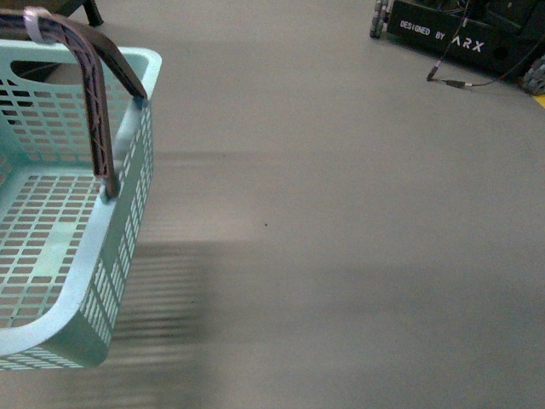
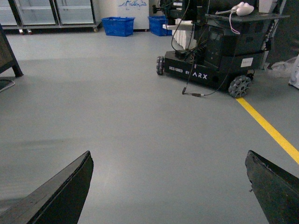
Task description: Pick mango and avocado into basket
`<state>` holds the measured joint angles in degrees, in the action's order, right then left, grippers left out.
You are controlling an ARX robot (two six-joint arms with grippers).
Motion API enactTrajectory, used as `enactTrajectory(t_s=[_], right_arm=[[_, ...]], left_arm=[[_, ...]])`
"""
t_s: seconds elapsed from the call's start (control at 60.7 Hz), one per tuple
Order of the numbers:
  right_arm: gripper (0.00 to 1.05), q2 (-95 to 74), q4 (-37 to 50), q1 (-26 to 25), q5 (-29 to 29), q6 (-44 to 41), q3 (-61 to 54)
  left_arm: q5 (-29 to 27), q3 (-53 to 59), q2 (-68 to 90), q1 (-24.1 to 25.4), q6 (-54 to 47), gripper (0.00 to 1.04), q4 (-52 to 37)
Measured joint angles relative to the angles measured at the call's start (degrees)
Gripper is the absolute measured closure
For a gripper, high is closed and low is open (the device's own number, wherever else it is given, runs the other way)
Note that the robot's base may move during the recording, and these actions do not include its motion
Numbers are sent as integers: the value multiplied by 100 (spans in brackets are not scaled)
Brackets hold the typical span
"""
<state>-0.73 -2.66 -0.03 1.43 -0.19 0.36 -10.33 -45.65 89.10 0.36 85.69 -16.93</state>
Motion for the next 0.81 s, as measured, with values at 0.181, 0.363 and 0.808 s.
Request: enactTrajectory(t_s=[0.181, 0.363, 0.808], right_arm=[[8, -2, 0, 0, 0, 0, 0], [8, 0, 0, 0, 0, 0, 0], [8, 0, 0, 0, 0, 0, 0]], left_arm=[[2, -149, -979, -9, 205, 99, 876], [-177, -415, -1947, -249, 667, 99, 1867], [-568, -601, -2793, -638, 693, 99, 2966]])
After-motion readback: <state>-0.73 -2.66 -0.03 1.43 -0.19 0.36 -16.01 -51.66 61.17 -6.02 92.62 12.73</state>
